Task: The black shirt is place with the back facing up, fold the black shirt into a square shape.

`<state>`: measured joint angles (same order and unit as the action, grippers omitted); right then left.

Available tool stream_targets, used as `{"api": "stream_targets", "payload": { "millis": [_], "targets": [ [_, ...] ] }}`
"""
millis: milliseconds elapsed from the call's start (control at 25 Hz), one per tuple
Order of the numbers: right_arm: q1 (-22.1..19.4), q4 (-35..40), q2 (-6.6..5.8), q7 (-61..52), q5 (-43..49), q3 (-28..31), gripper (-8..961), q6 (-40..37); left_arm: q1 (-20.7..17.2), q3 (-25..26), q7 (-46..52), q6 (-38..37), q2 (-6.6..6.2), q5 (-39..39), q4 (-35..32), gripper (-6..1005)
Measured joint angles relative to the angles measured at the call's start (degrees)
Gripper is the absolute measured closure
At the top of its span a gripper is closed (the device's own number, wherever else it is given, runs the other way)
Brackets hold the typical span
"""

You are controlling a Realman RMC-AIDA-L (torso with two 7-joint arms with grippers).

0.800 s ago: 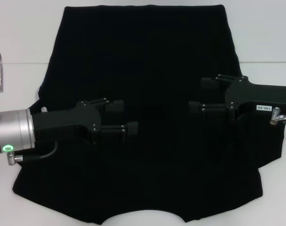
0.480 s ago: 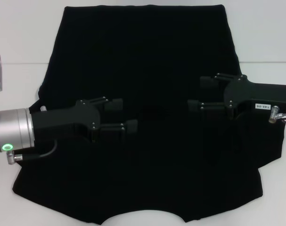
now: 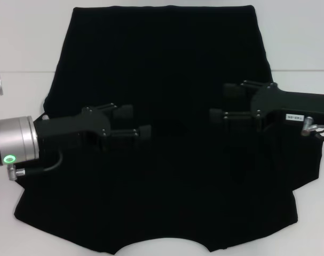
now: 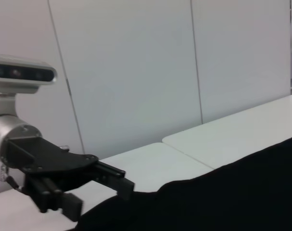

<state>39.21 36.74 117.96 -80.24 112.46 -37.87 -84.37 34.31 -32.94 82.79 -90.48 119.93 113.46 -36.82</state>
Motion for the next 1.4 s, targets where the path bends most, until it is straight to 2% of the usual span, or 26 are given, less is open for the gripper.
{"api": "stream_targets", "payload": {
  "millis": [160, 360, 600, 760, 960, 1160, 1400],
  "targets": [
    [0.5, 0.2, 1.00, -0.1, -0.1, 0.0, 48, 0.1, 0.0, 0.5, 3.9, 4.7, -0.22, 0.0, -0.5, 116],
    [1.6, -0.4, 1.50, -0.7, 0.0, -1.1, 50, 1.1, -0.6, 2.4, 11.7, 12.7, -0.73, 1.2, -1.9, 116],
    [3.6, -1.7, 1.71, -4.5, 0.2, -7.5, 52, 7.6, -1.2, 4.2, 25.4, 18.4, -1.65, 8.2, -6.6, 117],
    [5.1, -2.8, 1.81, -6.3, 0.1, -11.4, 53, 10.7, -1.1, 4.3, 32.7, 19.6, -1.93, 14.3, -10.2, 117],
    [6.4, -3.3, 1.92, -6.6, 0.0, -12.0, 54, 11.6, -1.3, 4.2, 40.1, 19.8, -2.11, 20.8, -13.4, 117],
    [7.6, -3.5, 1.99, -6.7, 0.2, -14.7, 55, 13.2, -1.1, 4.2, 46.6, 20.0, -2.38, 27.7, -14.2, 118],
    [8.1, -3.4, 1.94, -7.0, 0.0, -15.9, 56, 13.8, -0.9, 3.9, 50.3, 20.2, -2.41, 30.9, -14.8, 118]
  ]
}}
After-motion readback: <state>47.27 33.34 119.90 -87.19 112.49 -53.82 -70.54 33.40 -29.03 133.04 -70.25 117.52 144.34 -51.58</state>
